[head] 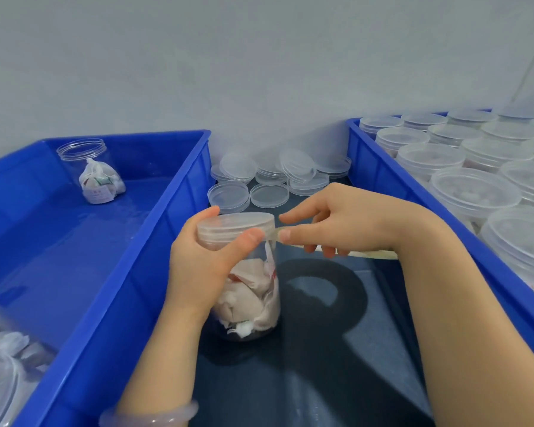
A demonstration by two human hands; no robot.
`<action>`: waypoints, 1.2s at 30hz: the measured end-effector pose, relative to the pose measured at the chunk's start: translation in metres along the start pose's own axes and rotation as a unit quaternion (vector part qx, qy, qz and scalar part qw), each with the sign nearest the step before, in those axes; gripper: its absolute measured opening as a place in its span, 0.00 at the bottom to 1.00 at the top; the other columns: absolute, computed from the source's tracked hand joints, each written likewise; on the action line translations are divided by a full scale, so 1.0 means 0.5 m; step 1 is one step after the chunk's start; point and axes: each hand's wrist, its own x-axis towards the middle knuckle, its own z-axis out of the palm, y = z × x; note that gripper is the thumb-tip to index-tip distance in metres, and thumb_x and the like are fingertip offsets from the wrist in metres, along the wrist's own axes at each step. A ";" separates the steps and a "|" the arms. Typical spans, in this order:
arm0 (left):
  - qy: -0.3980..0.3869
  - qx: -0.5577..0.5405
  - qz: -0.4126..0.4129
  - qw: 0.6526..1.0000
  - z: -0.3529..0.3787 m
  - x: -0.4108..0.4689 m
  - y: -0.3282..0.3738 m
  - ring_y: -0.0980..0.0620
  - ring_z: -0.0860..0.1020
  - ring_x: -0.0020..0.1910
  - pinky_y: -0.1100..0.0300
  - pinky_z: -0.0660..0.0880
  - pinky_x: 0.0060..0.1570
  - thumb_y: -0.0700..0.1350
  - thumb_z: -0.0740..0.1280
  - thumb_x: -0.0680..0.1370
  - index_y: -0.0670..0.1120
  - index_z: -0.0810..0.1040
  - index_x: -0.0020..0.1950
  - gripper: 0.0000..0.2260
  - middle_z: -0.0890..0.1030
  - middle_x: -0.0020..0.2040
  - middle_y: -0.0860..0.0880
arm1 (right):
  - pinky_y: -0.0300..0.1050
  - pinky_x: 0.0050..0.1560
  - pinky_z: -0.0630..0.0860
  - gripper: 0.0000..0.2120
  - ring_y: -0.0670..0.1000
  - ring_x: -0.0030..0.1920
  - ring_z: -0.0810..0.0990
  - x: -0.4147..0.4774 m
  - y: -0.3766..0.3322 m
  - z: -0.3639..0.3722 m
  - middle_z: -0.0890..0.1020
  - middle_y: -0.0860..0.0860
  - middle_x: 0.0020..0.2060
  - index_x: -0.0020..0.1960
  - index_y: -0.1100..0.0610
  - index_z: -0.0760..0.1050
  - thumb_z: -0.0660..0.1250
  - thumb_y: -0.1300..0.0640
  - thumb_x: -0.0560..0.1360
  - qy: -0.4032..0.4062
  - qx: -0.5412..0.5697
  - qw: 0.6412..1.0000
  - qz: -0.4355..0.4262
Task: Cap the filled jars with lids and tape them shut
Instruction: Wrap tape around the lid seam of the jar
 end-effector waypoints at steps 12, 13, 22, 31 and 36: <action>-0.101 -0.110 -0.045 0.988 0.002 0.002 -0.019 0.47 0.81 0.54 0.53 0.78 0.51 0.60 0.78 0.50 0.50 0.76 0.60 0.40 0.82 0.55 0.46 | 0.35 0.30 0.73 0.30 0.40 0.29 0.79 0.012 0.012 0.009 0.83 0.46 0.36 0.62 0.40 0.75 0.67 0.32 0.62 0.019 0.018 1.000 0.012; -0.104 -0.110 -0.044 0.988 0.000 0.003 -0.021 0.47 0.81 0.55 0.52 0.78 0.53 0.62 0.79 0.48 0.51 0.75 0.60 0.43 0.81 0.56 0.45 | 0.36 0.30 0.73 0.32 0.40 0.30 0.79 0.013 0.011 0.011 0.83 0.45 0.36 0.64 0.41 0.74 0.67 0.31 0.62 0.017 0.023 0.999 0.017; -0.029 -0.108 -0.011 0.994 0.017 0.012 -0.022 0.49 0.81 0.55 0.47 0.77 0.58 0.59 0.76 0.52 0.54 0.76 0.56 0.34 0.81 0.55 0.49 | 0.33 0.32 0.73 0.22 0.42 0.30 0.77 -0.009 0.016 -0.013 0.84 0.46 0.37 0.53 0.38 0.81 0.65 0.33 0.62 -0.026 0.051 0.998 -0.001; -0.052 -0.121 -0.009 0.991 0.011 0.011 -0.027 0.49 0.82 0.52 0.49 0.78 0.54 0.57 0.77 0.53 0.53 0.77 0.57 0.33 0.83 0.51 0.51 | 0.32 0.28 0.71 0.17 0.39 0.27 0.77 0.008 0.015 -0.002 0.83 0.46 0.38 0.54 0.42 0.81 0.64 0.36 0.71 -0.002 0.012 1.000 0.022; -0.087 -0.171 -0.036 0.981 0.005 0.010 -0.026 0.50 0.83 0.48 0.60 0.79 0.41 0.63 0.81 0.45 0.49 0.76 0.58 0.44 0.83 0.50 0.48 | 0.34 0.30 0.73 0.18 0.41 0.31 0.78 0.028 0.013 0.016 0.83 0.47 0.40 0.55 0.41 0.80 0.63 0.34 0.71 0.003 0.008 1.000 0.006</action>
